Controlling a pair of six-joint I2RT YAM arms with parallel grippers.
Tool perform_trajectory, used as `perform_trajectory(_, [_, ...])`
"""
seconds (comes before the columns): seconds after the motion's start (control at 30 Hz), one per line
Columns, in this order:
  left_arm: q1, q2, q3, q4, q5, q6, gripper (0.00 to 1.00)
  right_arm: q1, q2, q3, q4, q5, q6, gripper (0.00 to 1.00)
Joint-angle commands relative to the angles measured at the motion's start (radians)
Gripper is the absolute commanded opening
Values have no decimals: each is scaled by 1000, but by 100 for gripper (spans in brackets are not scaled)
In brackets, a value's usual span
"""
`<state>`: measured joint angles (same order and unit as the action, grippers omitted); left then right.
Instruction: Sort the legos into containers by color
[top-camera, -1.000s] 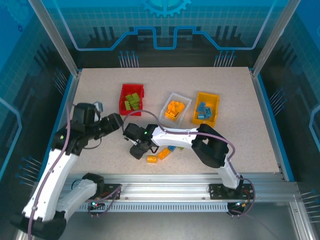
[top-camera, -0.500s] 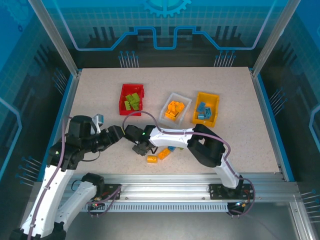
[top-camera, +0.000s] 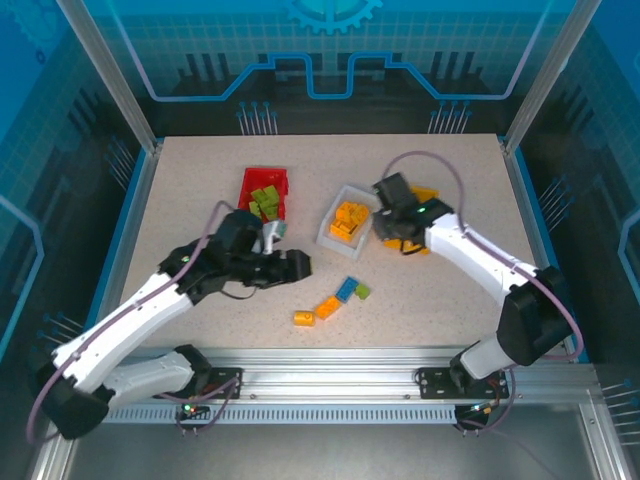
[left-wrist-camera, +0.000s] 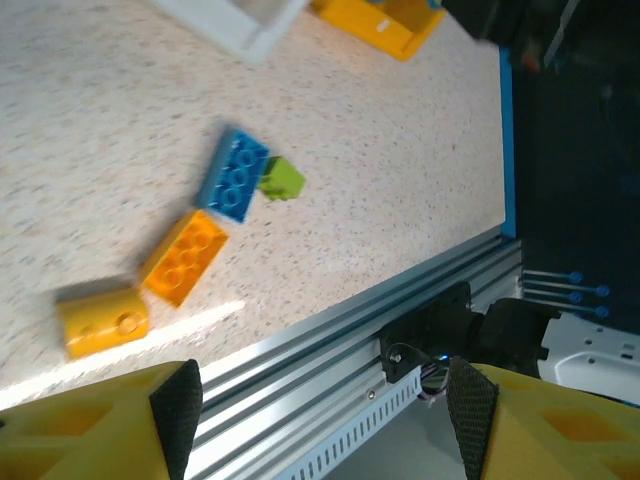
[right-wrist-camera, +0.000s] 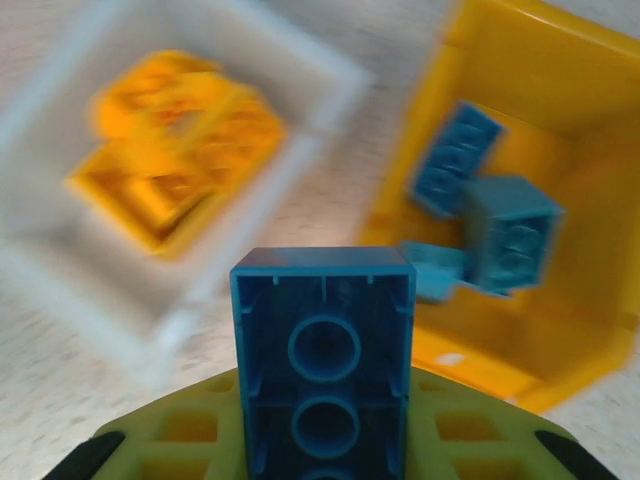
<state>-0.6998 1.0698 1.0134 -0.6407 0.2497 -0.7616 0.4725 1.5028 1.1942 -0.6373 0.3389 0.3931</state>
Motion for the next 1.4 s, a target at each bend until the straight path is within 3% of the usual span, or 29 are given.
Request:
perform_trajectory(0.0, [-129, 93, 99, 107, -186, 7, 70, -116, 31, -2, -15, -111, 11, 22])
perform_trajectory(0.13, [-239, 229, 190, 147, -266, 33, 70, -239, 161, 116, -28, -179, 14, 23])
perform_trajectory(0.33, [-292, 347, 256, 167, -276, 44, 70, -296, 354, 300, -77, -207, 43, 27])
perform_trajectory(0.6, [-320, 415, 256, 103, -320, 94, 72, -310, 409, 355, -94, -226, 61, 51])
perform_trajectory(0.83, [-322, 514, 284, 9, -365, 187, 73, -279, 246, 291, -71, -205, 22, 55])
perform_trajectory(1.03, [-322, 613, 351, -49, -365, 199, 72, -204, -26, 143, -41, -115, -18, 51])
perform_trajectory(1.23, [-330, 761, 456, -106, -378, -94, 70, -130, -312, -60, -61, -97, -12, 53])
perform_trajectory(1.37, [-348, 828, 489, -64, -363, -323, 70, -120, -491, -162, -82, -169, -45, 58])
